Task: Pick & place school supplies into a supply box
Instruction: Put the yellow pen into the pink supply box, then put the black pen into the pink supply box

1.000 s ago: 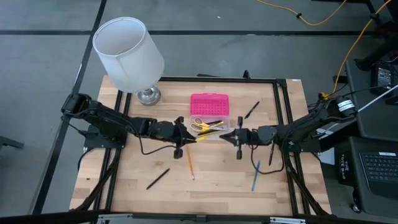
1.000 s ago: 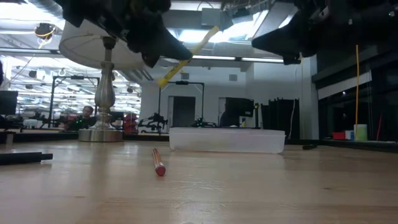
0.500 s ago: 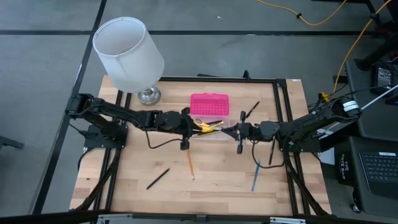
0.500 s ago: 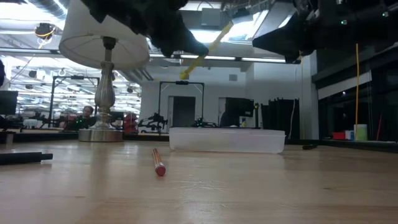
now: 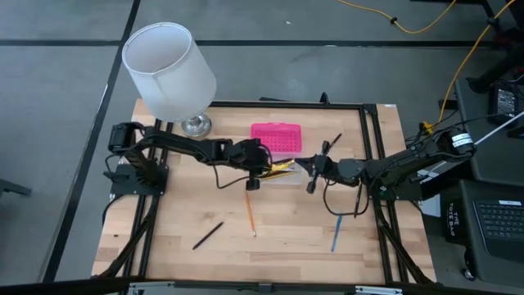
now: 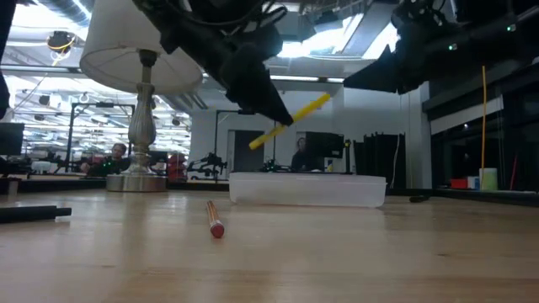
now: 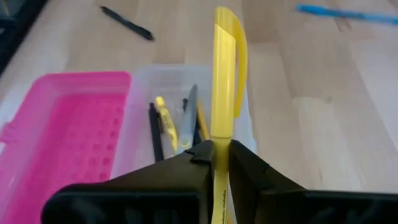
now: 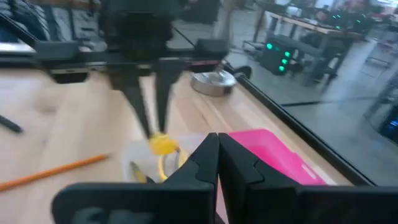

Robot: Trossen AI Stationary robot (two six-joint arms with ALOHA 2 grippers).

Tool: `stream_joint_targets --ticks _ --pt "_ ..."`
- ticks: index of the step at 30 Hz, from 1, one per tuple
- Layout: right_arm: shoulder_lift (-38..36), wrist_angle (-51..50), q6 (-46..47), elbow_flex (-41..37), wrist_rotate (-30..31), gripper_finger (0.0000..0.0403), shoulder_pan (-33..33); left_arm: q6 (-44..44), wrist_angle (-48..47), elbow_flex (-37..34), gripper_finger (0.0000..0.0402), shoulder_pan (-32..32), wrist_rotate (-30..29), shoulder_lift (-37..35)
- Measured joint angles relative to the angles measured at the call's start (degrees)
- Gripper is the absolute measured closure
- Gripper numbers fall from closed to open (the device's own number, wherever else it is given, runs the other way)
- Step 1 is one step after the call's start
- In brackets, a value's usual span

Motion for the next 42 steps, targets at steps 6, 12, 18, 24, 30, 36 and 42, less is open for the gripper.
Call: stream_joint_targets --ticks 6,12,18,24,30,36,42 --pt "0.00 -0.26 -0.25 0.00 0.45 0.0389 -1.10 1.05 -0.26 2.00 0.0384 -0.03 2.65 4.33" --pt "0.00 0.24 -1.64 0.00 0.47 0.0389 -2.63 1.00 -1.02 2.60 0.0384 -0.03 2.76 6.84" --pt "0.00 1.27 -3.17 0.00 0.43 0.0389 -4.12 0.35 -3.00 2.67 0.0376 -0.02 2.62 7.27" --pt "0.00 4.43 -6.28 0.00 -2.47 0.0389 -4.48 0.40 -4.52 2.64 0.0358 -0.01 -0.39 7.27" --pt "0.00 5.28 -7.50 0.00 -2.59 0.0389 -4.48 0.36 -4.98 2.64 0.0359 -0.05 -0.77 7.27" --pt "0.00 5.27 -7.50 0.00 -2.59 0.0389 -4.48 0.38 -4.95 2.64 0.0354 -0.03 -0.78 7.27" --pt "0.00 5.27 -7.50 0.00 -2.59 0.0389 -4.48 -0.30 -4.95 2.64 0.0341 -0.03 -0.82 7.27"
